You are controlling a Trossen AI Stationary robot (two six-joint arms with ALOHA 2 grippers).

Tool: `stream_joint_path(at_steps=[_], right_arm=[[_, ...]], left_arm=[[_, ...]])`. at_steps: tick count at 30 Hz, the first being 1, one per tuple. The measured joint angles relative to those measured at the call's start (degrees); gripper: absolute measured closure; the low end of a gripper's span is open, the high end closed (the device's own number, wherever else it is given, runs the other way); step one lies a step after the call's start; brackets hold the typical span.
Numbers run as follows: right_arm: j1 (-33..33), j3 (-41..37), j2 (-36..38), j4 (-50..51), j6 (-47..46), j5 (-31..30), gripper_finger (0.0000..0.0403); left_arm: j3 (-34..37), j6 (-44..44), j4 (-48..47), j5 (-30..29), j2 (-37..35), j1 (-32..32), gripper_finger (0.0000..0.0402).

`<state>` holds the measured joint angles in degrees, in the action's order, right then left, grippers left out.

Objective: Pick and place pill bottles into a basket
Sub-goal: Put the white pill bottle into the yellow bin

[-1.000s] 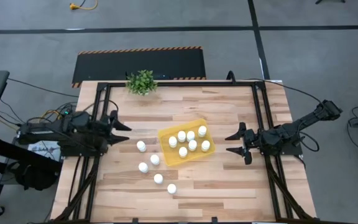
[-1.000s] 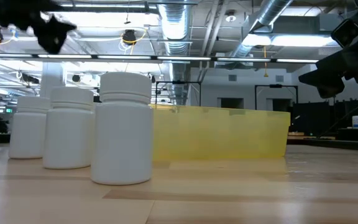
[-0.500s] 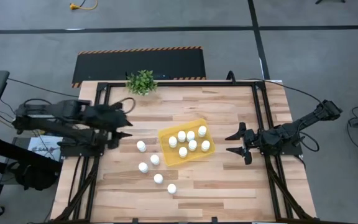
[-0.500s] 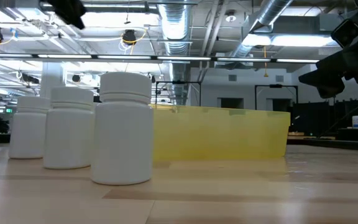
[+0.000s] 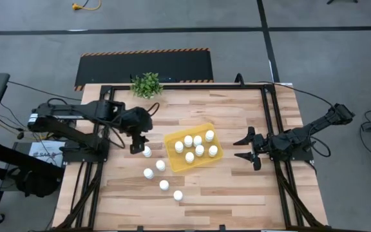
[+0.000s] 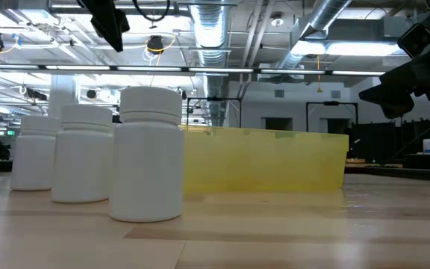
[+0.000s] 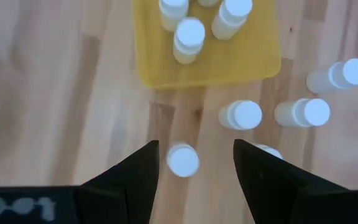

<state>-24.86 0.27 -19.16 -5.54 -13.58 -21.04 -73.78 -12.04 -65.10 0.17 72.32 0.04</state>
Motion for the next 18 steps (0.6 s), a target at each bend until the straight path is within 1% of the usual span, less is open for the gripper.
stream_joint_path(at_steps=[2,6,13,18], right_arm=[[0.0,0.0,0.0,0.0,0.0,0.0,0.0173],[0.0,0.0,0.0,0.0,0.0,0.0,0.0173],[0.0,0.0,0.0,0.2,0.0,0.0,0.0173],[0.0,0.0,0.0,0.5,0.0,0.0,0.0173]], left_arm=[[0.0,-0.7,-0.5,1.3,1.1,0.6,0.0204],[0.0,0.8,-1.2,1.3,1.9,0.7,0.0190],[0.1,4.1,-3.0,-0.1,1.9,1.0,0.0142],[4.3,7.4,-2.0,-0.3,1.8,1.5,0.0124]])
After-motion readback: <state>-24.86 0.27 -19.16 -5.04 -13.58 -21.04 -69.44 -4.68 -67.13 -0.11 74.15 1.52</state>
